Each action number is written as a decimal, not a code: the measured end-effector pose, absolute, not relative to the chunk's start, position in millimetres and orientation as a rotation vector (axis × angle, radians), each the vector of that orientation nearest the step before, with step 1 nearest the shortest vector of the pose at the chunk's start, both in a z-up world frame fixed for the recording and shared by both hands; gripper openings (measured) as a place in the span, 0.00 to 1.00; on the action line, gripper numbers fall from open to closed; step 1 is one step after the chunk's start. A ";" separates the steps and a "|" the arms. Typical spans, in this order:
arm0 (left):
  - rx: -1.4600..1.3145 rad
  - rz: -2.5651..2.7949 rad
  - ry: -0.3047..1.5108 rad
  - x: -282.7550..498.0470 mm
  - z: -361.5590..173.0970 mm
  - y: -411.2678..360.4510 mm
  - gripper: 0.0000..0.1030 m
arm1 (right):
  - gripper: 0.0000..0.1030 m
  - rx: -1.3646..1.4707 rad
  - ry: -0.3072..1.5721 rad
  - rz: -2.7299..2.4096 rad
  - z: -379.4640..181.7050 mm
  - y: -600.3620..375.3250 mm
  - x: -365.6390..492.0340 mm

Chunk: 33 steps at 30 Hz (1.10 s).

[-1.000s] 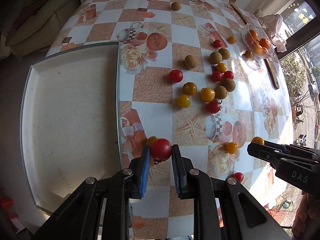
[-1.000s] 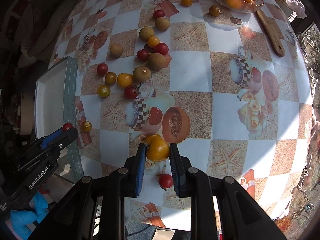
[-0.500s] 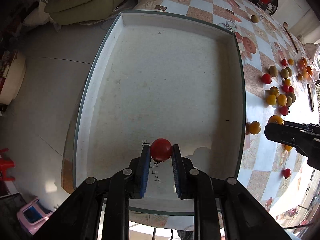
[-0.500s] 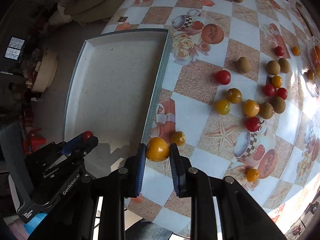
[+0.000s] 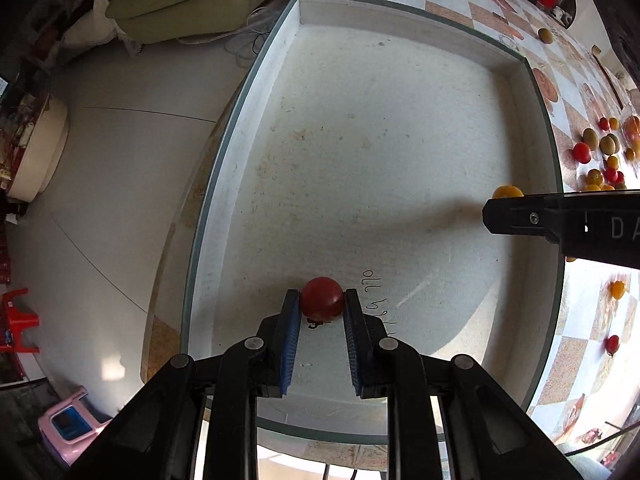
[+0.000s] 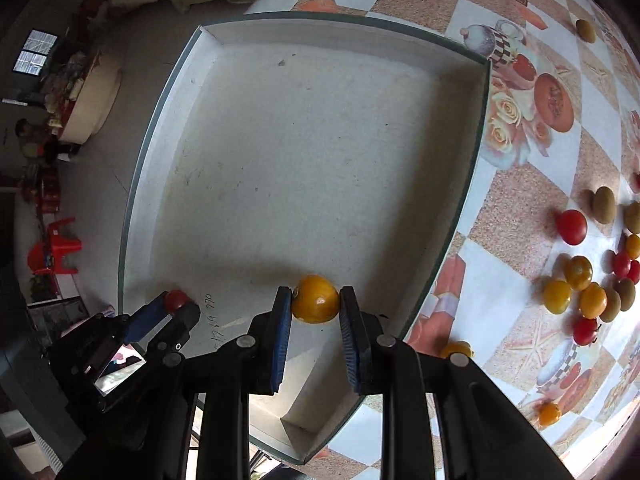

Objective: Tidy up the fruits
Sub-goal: 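Carry both tomatoes over the white tray and open both grippers, then move both grippers back over the tomatoes on the table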

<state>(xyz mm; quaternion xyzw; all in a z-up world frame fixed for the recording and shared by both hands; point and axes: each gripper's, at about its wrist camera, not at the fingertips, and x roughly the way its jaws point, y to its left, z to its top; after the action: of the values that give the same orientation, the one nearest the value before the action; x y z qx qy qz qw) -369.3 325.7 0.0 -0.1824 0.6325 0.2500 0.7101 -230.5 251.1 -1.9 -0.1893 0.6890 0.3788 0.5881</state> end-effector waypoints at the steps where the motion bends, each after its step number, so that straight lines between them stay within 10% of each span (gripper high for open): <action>1: -0.396 0.554 1.401 -370.4 0.2 324.4 0.22 | 0.26 -0.450 1.609 0.878 -6.6 256.1 -230.5; 6: -0.398 0.555 1.402 -371.5 0.3 316.1 0.27 | 0.30 -0.485 1.609 0.880 -15.0 267.3 -235.0; 8: -0.395 0.555 1.404 -370.7 -0.2 314.6 0.74 | 0.41 -0.495 1.603 0.890 -14.8 270.8 -236.9; 9: -0.382 0.564 1.388 -373.7 1.6 314.2 0.80 | 0.49 -0.510 1.590 0.887 -13.2 271.5 -238.4; 17: -0.352 0.541 1.430 -378.5 4.7 301.0 0.80 | 0.82 -0.424 1.555 0.894 7.5 268.6 -222.0; 33: -0.188 0.411 1.361 -305.7 59.6 249.5 0.81 | 0.82 -0.174 1.524 0.652 49.3 144.4 -150.7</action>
<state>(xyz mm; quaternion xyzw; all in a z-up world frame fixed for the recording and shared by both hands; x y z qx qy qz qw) -305.7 249.5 59.6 -0.0860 0.6237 0.1883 0.7538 -150.7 144.4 49.3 -0.0773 0.6766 0.2896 0.6725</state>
